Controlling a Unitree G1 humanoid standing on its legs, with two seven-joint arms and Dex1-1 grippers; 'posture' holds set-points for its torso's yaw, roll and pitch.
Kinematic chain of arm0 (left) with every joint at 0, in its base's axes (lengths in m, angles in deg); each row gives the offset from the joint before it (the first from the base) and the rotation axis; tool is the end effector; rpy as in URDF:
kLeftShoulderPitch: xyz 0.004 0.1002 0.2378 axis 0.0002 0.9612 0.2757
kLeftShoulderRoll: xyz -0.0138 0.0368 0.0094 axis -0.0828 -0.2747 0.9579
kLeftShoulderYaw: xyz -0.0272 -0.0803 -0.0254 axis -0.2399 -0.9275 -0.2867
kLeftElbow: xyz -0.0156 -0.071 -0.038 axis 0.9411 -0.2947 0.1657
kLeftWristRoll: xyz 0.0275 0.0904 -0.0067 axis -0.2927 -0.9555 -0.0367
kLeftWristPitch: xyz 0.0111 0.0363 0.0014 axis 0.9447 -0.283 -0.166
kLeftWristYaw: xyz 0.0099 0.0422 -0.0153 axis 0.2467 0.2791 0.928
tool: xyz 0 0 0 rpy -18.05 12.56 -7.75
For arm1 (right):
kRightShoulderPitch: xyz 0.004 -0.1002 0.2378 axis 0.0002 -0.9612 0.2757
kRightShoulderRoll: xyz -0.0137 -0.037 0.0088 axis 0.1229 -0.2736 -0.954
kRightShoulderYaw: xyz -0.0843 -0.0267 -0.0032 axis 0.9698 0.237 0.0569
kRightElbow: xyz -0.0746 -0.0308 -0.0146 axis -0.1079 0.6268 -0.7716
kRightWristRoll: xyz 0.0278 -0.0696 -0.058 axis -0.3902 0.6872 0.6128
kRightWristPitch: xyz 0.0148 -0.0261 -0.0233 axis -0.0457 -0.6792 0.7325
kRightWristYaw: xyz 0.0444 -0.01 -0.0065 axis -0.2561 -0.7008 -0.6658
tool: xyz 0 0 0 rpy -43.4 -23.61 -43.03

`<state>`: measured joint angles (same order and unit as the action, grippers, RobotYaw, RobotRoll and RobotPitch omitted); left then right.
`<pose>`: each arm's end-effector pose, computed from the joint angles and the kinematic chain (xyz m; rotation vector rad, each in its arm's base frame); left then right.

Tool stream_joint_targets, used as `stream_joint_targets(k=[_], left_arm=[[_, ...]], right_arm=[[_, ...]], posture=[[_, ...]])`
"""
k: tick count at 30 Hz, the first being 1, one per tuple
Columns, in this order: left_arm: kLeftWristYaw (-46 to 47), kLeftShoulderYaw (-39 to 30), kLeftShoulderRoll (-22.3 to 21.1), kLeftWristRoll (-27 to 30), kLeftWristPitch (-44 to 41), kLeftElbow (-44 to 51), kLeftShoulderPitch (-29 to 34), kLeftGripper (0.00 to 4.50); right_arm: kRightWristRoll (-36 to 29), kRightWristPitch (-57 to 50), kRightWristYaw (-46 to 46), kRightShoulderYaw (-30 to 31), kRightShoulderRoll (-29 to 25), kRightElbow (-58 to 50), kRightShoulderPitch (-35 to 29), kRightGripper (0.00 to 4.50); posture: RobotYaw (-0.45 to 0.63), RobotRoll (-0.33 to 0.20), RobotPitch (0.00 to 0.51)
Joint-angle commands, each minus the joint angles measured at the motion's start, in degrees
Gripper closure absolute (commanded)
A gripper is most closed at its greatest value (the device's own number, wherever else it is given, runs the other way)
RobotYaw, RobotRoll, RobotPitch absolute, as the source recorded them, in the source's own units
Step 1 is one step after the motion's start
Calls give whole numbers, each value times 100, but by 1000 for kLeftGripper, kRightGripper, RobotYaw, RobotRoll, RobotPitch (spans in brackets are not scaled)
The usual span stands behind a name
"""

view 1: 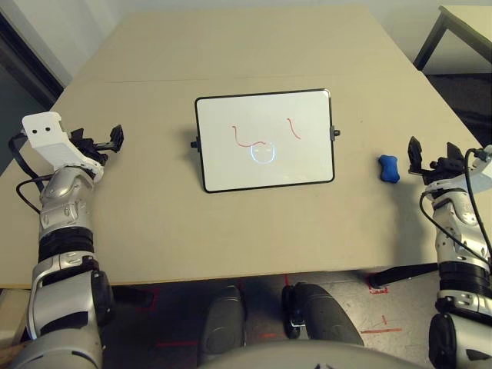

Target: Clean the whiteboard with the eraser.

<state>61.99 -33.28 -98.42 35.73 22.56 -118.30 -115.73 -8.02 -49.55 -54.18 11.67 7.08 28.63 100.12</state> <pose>0.2471 0.3480 0.1388 0.0588 -0.0322 0.2481 0.2354 -0.2787 0.1041 0.0347 -0.1597 -0.1868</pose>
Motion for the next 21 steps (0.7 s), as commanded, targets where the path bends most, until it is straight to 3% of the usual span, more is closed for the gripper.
stream_joint_targets(k=[1,6,12,16,21], left_arm=[[29,5,81,-44,51,-140,23,0],[3,62,184,-68,28,-32,90,0],[-630,216,-175,-24,-225,411,-235,0],[-1483,478,-591,257,-1138,1376,-460,0],[-2771,1199,-1347,659,-2777,3257,-82,0]], right_arm=[[0,-14,10,-58,-30,-148,-62,23],[-21,-220,6,-35,-65,-439,-147,23],[-25,-1359,303,-42,-310,-1558,-224,23],[-211,-2765,509,7,-566,-2701,-290,23],[-528,-5112,647,168,-899,-3767,-371,23]], posture=[[-125,0,100],[-138,0,109],[-158,0,117],[-177,0,127],[-161,0,107]])
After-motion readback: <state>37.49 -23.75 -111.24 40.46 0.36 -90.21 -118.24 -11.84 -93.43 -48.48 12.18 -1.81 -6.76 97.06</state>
